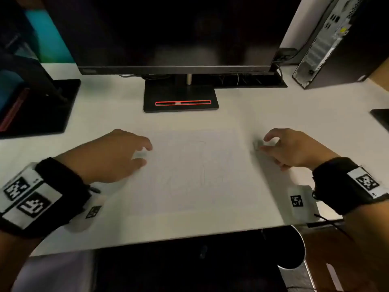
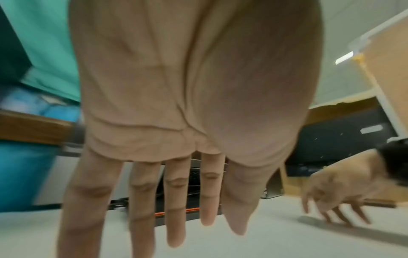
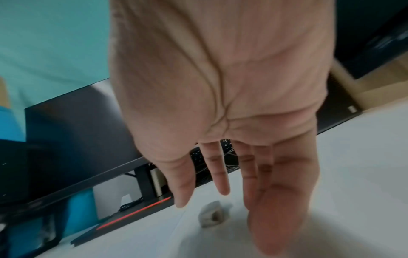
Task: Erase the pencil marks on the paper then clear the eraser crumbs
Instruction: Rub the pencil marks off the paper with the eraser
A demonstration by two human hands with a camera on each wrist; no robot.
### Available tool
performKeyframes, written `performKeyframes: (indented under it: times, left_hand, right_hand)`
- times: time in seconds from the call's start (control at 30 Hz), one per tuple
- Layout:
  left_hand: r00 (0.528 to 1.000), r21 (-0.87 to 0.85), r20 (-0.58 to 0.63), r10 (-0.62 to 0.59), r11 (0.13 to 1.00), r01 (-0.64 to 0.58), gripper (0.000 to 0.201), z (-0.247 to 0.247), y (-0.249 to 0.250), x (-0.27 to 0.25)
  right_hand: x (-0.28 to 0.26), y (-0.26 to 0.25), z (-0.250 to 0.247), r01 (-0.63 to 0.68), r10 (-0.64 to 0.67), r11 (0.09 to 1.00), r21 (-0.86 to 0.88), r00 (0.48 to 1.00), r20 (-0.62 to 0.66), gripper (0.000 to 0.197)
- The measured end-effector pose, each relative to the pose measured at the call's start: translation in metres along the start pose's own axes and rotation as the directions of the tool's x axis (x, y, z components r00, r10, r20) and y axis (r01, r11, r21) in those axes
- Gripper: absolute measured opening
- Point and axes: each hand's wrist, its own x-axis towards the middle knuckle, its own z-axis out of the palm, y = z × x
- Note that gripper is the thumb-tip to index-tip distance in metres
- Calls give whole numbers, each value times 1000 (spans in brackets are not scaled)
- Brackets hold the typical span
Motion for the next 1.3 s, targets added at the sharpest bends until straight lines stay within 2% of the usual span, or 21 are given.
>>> performKeyframes:
  times: [0.1,0.17,0.27,0.33,0.43,0.57,0.67,0.83,1.03,1.1,1.2,1.3]
  left_hand:
    - [983,-45,22,184,982,-183,37,3,35,34]
    - [969,-30,63,237,971,-236,46,12,59,50]
    - [962,71,182,202,973,-218,71,25,76,66]
    - [955,103,237,179,973,-208,85,30,83,67]
    - [945,89,281,169,975,-201,96,33,89,61]
    - [932,100,334,138,978,-181,104,40,96,46]
    - [926,118,365,99,981,-152,122,48,99,36]
    - [922,138,383,57,983,-118,139,57,103,31]
    - [926,146,372,66,981,-129,138,60,102,33]
    - [923,149,378,66,980,-131,138,61,101,34]
    - [923,160,377,73,977,-143,139,62,101,36]
    - [918,176,391,64,974,-143,139,63,102,37]
  right_hand:
    - [18,-14,3,126,-125,982,-141,992,16,14]
    - [25,-18,9,168,-165,964,-208,986,31,13]
    - [25,-19,5,198,-194,964,-178,980,37,16]
    - [17,-20,3,273,-270,958,-88,962,47,21]
    - [-1,-27,7,438,-436,899,-25,897,68,26]
    - [-22,-30,25,519,-516,855,-9,852,90,11]
    - [-31,-30,39,546,-538,835,-67,837,103,5]
    - [-32,-30,49,549,-538,818,-172,836,111,17]
    - [-15,-34,40,482,-492,839,-252,870,26,25]
    - [-16,-37,44,495,-498,826,-268,865,63,24]
    - [-24,-44,53,560,-517,779,-281,828,216,21]
    - [-15,-44,41,503,-471,815,-287,864,176,25]
